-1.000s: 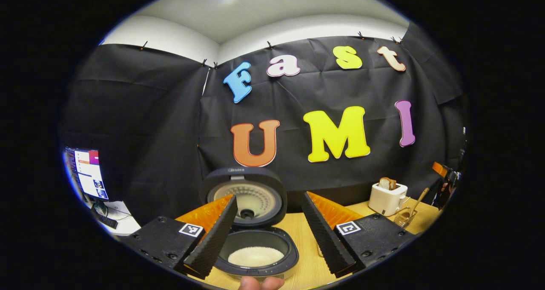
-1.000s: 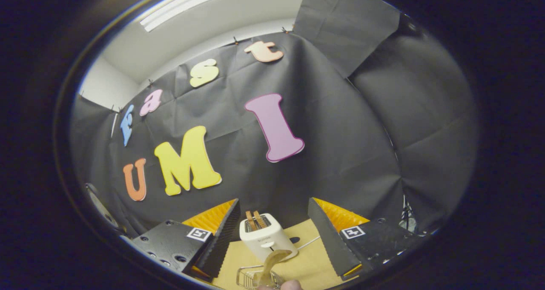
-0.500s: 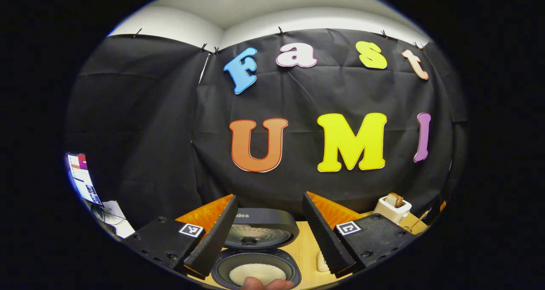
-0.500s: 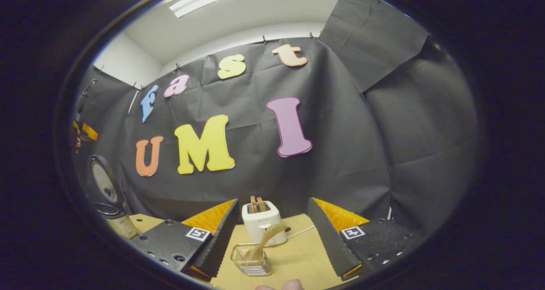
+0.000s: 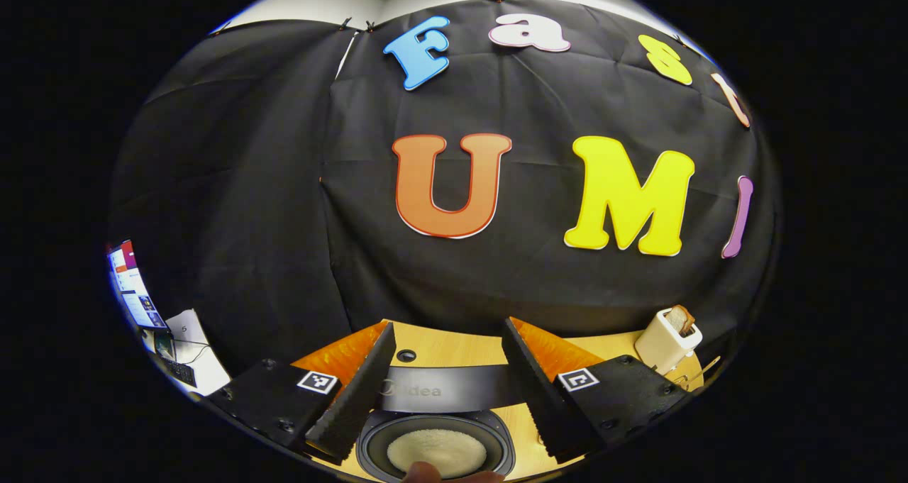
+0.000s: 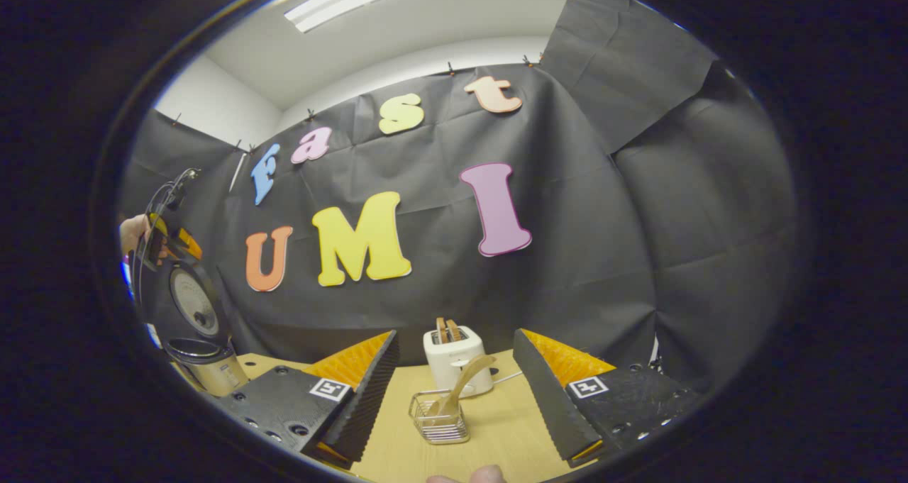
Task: Close the left gripper, press the button to open the rice cooker; take a wooden spoon from the chopstick holder with the right hand, scoop a spoonful of rice and pour it into the rice cooker, then put the wooden spoon back into the chopstick holder.
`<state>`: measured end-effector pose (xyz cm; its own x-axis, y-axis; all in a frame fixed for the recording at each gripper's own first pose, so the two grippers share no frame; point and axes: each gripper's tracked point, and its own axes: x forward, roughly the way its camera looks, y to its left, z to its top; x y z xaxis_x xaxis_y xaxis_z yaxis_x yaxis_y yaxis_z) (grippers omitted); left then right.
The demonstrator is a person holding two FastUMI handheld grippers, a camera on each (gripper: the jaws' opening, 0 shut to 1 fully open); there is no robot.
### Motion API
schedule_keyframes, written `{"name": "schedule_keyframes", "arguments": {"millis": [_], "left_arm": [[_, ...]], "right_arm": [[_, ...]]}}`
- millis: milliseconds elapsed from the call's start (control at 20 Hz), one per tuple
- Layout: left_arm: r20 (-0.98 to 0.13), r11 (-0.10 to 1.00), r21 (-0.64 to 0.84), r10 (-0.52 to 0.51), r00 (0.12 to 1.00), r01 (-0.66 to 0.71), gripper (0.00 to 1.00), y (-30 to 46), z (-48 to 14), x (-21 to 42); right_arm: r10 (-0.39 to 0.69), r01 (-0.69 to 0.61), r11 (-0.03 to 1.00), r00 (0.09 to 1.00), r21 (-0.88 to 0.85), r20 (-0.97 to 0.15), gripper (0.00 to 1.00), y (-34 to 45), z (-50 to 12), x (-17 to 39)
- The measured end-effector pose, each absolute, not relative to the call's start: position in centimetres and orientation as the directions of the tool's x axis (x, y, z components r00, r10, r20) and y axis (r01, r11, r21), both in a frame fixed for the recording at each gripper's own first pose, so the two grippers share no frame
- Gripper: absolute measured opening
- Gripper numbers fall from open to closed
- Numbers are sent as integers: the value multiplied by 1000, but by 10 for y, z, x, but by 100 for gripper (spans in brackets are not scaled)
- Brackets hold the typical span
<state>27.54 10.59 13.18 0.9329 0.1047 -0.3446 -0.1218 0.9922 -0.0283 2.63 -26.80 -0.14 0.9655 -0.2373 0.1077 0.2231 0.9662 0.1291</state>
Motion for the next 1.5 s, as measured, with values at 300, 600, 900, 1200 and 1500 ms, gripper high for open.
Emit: {"name": "schedule_keyframes", "arguments": {"millis": [300, 600, 900, 1200, 1500], "left_arm": [[-374, 994, 9, 108, 921, -112, 88, 105, 125, 263], [-385, 993, 40, 121, 915, -115, 83, 99, 111, 219], [-411, 992, 18, 119, 904, -122, 82, 85, 71, 156], [-422, 986, -59, 114, 899, -153, 80, 75, 10, 107], [-393, 985, -88, 105, 913, -151, 77, 70, -29, 92]], "right_arm": [[-170, 164, 984, 981, 75, 94, 95, -228, -6, 22], [-110, 104, 993, 987, 55, 117, 95, -195, 2, 10], [-60, 53, 996, 992, 67, 110, 95, -171, -1, -4], [-19, 13, 998, 994, 56, 111, 95, -149, -8, -14], [4, -8, 999, 997, 45, 79, 91, -131, -22, -13]]}}
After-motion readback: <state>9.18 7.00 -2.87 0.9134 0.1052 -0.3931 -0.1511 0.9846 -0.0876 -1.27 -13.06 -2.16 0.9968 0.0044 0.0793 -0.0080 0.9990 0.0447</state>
